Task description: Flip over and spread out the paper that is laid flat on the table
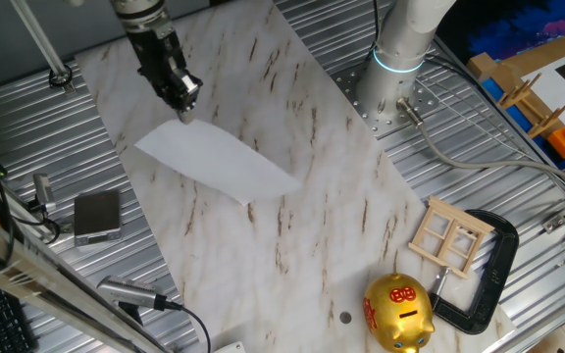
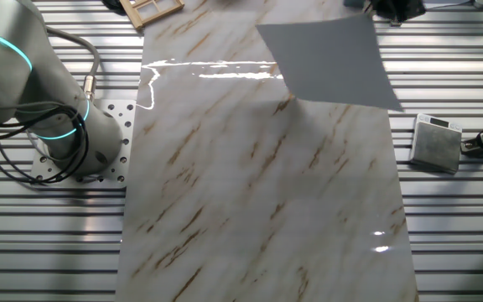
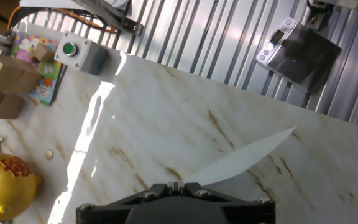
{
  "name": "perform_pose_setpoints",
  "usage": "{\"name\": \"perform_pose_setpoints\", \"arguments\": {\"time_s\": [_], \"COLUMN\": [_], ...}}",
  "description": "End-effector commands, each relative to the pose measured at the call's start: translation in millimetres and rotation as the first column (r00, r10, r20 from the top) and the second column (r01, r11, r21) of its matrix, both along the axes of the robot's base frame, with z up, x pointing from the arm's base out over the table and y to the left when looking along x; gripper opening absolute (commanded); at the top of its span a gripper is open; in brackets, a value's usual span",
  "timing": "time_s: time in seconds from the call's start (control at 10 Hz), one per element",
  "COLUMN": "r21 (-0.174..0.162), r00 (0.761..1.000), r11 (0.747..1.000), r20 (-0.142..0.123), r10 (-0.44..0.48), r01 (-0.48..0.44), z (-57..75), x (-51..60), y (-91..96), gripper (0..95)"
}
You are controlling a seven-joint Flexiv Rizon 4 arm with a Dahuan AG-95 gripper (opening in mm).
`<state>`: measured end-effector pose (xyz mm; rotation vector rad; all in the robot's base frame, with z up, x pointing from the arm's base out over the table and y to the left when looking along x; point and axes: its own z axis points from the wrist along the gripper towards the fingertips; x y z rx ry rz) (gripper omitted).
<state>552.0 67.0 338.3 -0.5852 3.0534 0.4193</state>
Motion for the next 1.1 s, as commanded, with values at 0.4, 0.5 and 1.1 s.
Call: {"name": "perform_pose_setpoints", "arguments": {"time_s": [0.4,0.5,1.1], "r21": [-0.008,-0.008,-0.011], "r00": [1.0,1.0,0.999], "r11": [1.0,1.0,0.999], "r20": [0.01,0.01,0.013], "r10": [0.019,0.019,0.041], "r01": [-0.019,-0.019,-0.04], "z": [-14.2,-14.2,-26.4], "x": [-19.3,-19.3,-30.6], "y": [-11.8,-11.8,-19.7], "gripper": [0.0,0.0,0.0]}}
